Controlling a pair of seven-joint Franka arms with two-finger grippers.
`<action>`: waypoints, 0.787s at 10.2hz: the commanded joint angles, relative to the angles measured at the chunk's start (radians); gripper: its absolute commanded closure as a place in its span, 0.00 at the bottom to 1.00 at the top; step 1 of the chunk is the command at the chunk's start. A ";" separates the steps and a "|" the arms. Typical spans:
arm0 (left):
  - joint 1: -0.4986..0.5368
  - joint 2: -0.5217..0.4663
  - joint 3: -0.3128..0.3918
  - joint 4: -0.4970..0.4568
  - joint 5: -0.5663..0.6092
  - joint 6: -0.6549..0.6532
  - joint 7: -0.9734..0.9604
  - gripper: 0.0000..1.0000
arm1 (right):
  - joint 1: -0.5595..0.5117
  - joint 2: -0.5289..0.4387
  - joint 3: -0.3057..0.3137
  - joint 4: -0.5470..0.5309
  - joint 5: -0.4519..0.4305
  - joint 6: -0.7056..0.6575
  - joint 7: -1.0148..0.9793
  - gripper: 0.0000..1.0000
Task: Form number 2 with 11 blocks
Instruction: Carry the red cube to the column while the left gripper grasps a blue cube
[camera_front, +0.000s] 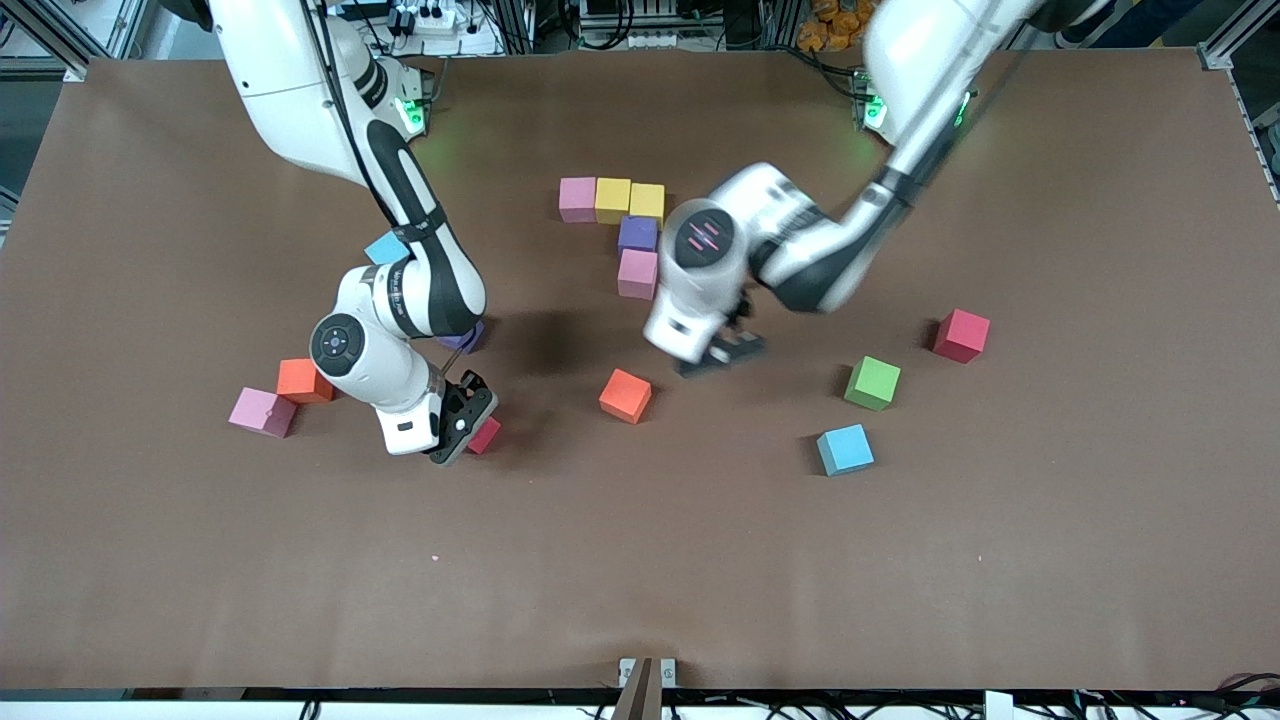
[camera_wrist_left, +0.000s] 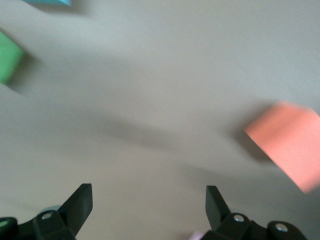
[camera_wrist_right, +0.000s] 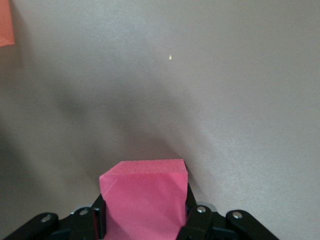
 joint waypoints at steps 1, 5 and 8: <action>0.142 -0.021 -0.012 -0.029 0.014 -0.048 0.044 0.00 | 0.030 -0.060 0.004 -0.002 0.012 -0.074 -0.046 0.61; 0.298 -0.023 -0.014 -0.087 0.095 0.063 0.059 0.00 | 0.171 -0.137 0.000 -0.065 0.009 -0.106 -0.031 0.60; 0.327 0.000 -0.014 -0.115 0.163 0.140 0.059 0.00 | 0.273 -0.198 -0.001 -0.148 0.009 -0.102 -0.023 0.60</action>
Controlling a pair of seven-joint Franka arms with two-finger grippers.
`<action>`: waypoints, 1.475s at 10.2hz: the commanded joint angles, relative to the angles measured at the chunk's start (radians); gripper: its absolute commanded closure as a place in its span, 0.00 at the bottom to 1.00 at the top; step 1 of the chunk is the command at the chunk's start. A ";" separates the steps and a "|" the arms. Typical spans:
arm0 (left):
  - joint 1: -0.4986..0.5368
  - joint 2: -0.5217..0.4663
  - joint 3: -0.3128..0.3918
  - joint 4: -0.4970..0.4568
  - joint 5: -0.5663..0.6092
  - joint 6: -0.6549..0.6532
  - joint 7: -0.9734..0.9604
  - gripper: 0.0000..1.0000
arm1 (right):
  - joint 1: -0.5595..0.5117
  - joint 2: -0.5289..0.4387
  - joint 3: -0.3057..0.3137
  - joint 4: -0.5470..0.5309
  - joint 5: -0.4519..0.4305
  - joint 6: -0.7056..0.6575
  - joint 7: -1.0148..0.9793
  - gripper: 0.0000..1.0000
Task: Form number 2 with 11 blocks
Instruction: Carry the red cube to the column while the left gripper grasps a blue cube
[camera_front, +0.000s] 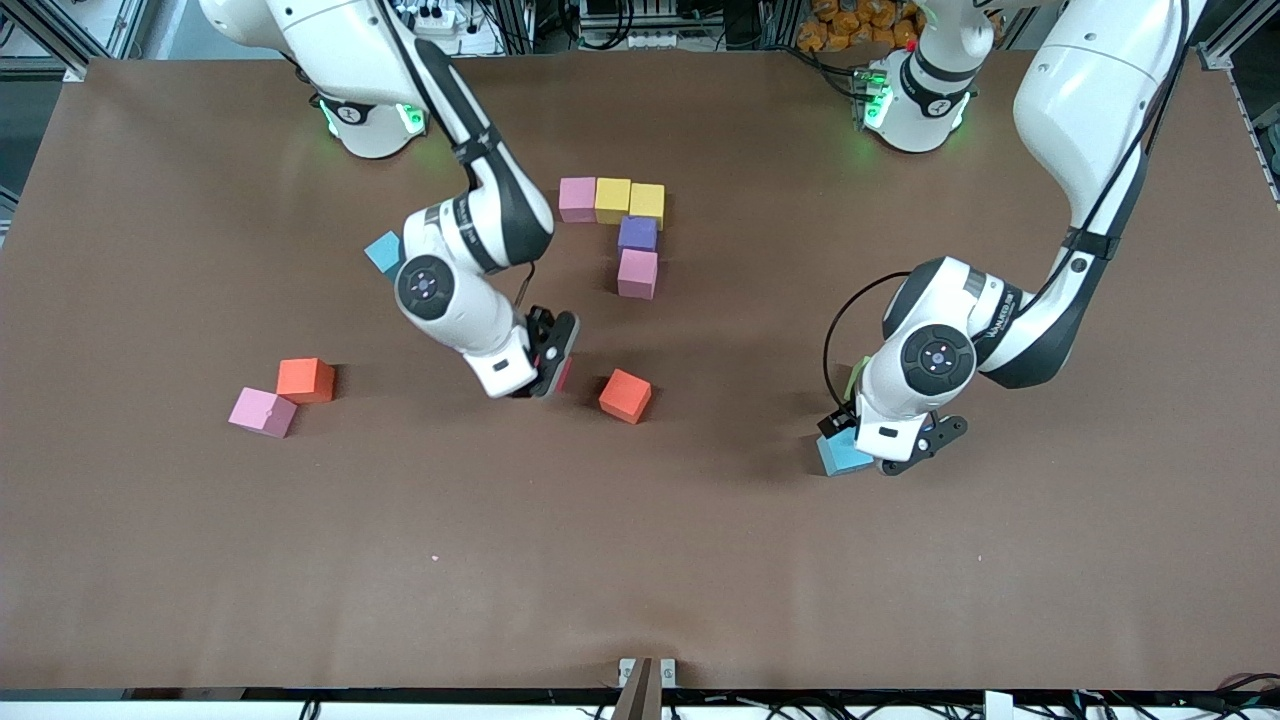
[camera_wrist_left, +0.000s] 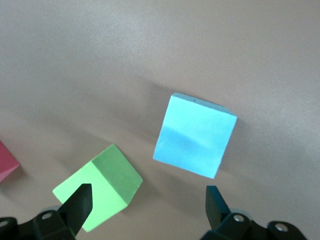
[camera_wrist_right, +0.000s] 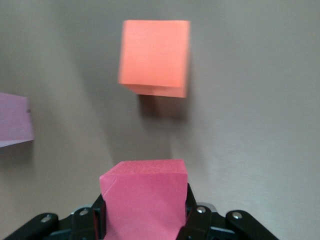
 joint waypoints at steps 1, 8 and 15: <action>0.017 0.015 -0.011 -0.014 0.044 0.070 -0.022 0.00 | 0.082 -0.094 -0.008 -0.113 0.009 0.011 -0.006 0.60; 0.002 0.080 0.013 0.027 0.058 0.168 -0.033 0.00 | 0.181 -0.090 -0.012 -0.158 -0.020 0.089 -0.112 0.60; 0.000 0.132 0.029 0.048 0.076 0.224 -0.033 0.00 | 0.227 -0.105 -0.006 -0.253 -0.017 0.150 -0.114 0.60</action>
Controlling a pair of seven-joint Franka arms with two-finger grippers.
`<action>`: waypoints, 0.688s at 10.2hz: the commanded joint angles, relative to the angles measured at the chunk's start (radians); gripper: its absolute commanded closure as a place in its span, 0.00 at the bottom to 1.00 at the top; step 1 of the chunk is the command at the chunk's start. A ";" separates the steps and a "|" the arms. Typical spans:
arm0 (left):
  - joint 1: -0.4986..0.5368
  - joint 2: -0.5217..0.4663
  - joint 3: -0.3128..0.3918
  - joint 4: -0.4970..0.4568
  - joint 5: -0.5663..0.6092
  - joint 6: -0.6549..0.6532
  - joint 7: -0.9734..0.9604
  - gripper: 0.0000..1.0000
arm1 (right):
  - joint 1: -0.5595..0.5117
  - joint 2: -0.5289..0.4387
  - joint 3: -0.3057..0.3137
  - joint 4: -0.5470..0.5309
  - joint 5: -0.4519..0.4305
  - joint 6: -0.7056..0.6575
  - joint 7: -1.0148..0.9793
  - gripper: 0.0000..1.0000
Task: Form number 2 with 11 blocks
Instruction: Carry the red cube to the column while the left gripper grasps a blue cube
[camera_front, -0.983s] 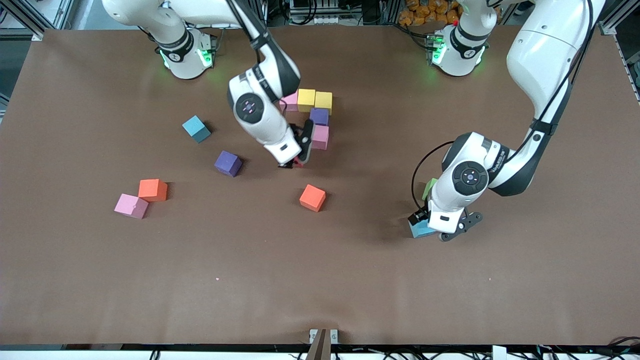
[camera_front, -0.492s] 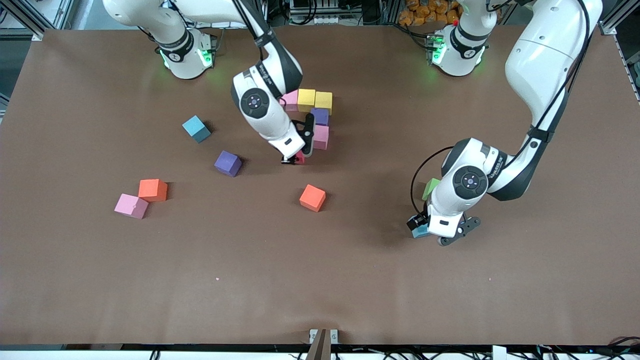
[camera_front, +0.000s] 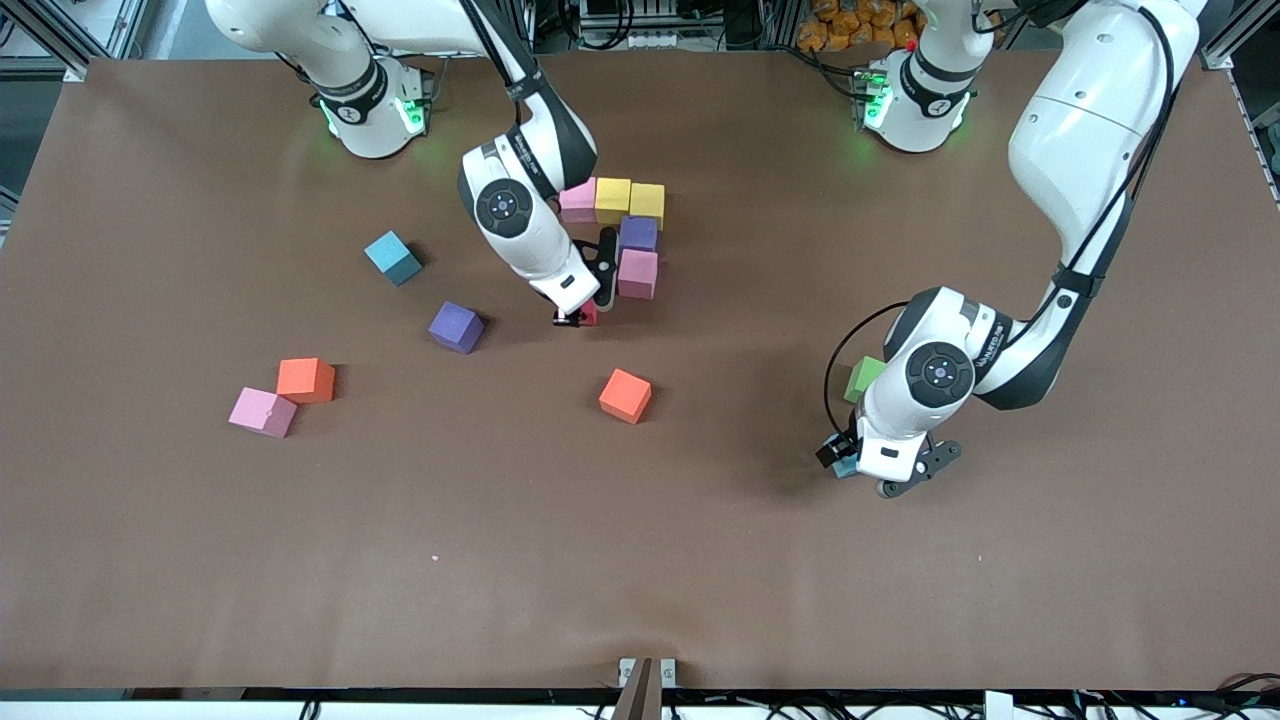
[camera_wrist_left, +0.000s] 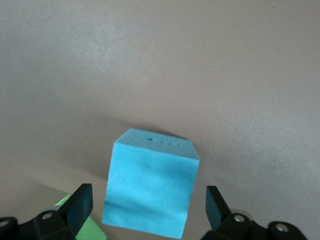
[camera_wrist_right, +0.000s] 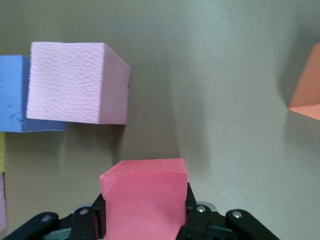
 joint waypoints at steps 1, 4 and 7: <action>-0.006 0.031 0.003 0.023 0.036 0.029 -0.019 0.00 | 0.024 -0.042 0.000 -0.045 -0.006 0.013 -0.002 0.61; -0.006 0.052 0.003 0.023 0.071 0.037 -0.020 0.00 | 0.038 -0.064 0.001 -0.069 -0.006 0.015 -0.009 0.60; -0.003 0.059 0.003 0.023 0.074 0.043 -0.019 0.70 | 0.045 -0.070 0.003 -0.089 -0.005 0.035 -0.014 0.60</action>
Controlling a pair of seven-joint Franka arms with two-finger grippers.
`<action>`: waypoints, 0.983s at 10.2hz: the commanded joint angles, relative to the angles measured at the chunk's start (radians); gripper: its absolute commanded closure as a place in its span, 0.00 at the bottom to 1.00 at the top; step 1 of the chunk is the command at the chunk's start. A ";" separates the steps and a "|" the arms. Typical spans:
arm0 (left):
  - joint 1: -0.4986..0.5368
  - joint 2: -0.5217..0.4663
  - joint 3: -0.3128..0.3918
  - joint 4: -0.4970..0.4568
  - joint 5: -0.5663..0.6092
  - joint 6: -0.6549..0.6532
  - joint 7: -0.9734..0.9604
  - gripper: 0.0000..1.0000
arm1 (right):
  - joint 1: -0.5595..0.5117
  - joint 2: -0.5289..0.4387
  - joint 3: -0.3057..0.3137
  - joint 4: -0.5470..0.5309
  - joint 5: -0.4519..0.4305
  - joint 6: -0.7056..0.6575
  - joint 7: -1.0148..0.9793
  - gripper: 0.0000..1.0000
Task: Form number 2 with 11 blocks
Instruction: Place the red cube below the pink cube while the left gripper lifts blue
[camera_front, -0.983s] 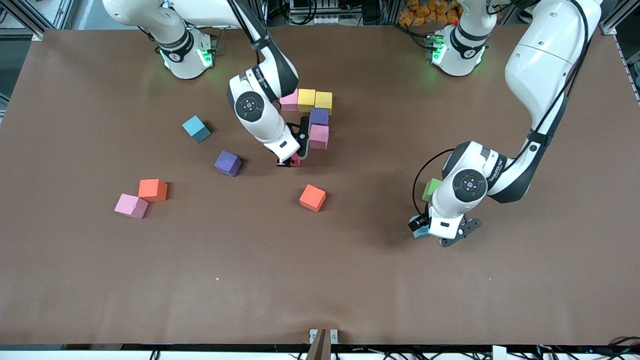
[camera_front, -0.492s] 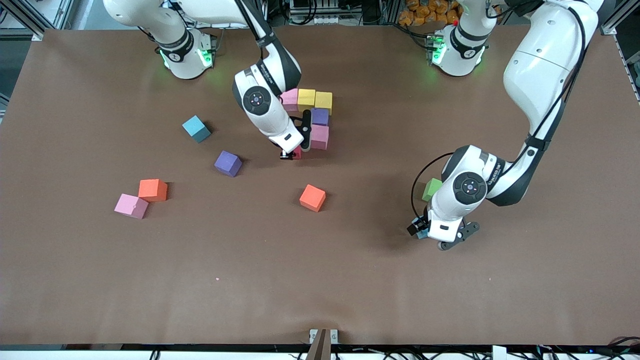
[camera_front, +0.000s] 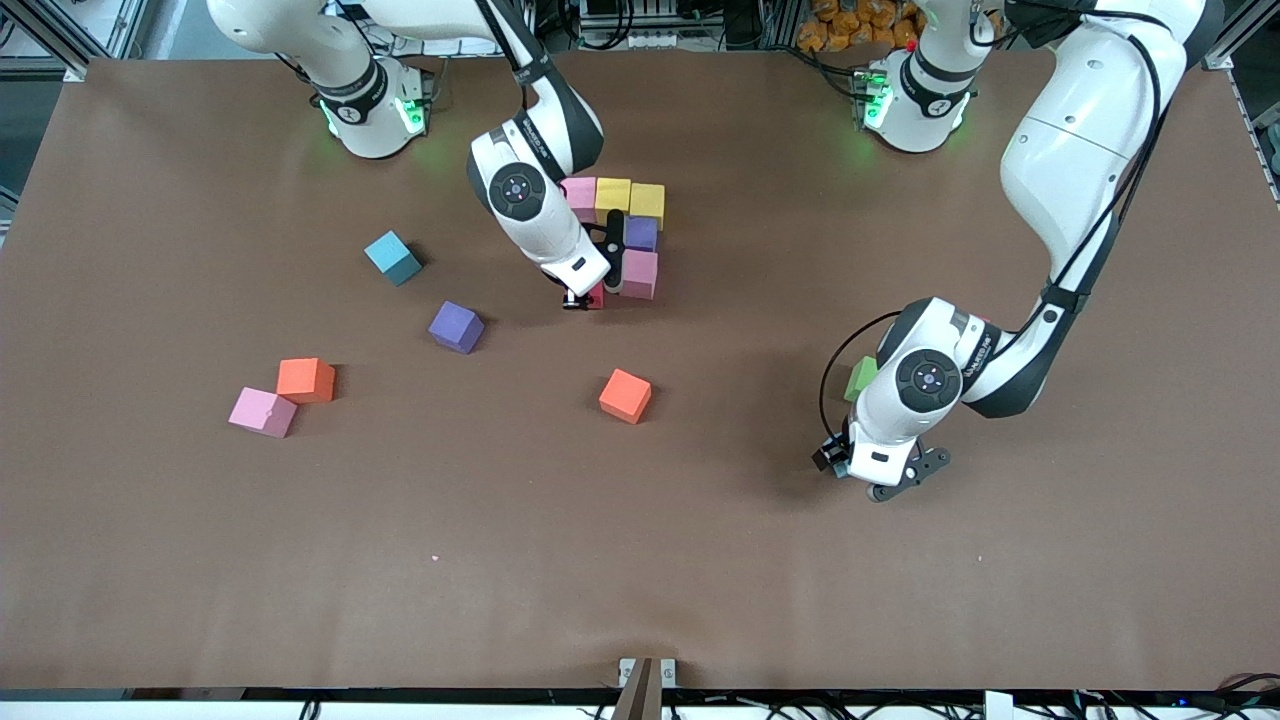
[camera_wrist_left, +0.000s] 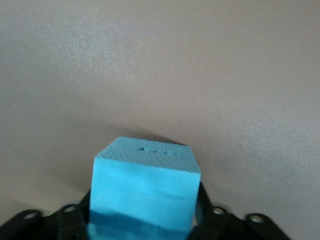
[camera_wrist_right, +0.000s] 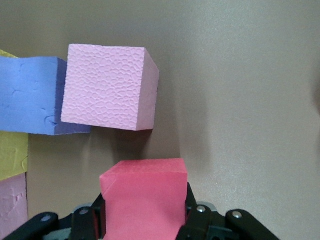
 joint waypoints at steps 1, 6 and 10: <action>0.001 0.006 0.002 0.015 0.030 0.007 -0.019 0.72 | 0.019 -0.039 -0.002 -0.046 -0.005 0.024 -0.013 0.60; 0.019 -0.072 0.000 0.010 0.016 -0.032 -0.132 0.83 | 0.048 -0.039 0.000 -0.048 0.008 0.026 0.003 0.60; 0.004 -0.093 -0.011 0.008 0.018 -0.094 -0.288 0.82 | 0.051 -0.030 0.000 -0.046 0.009 0.044 0.003 0.60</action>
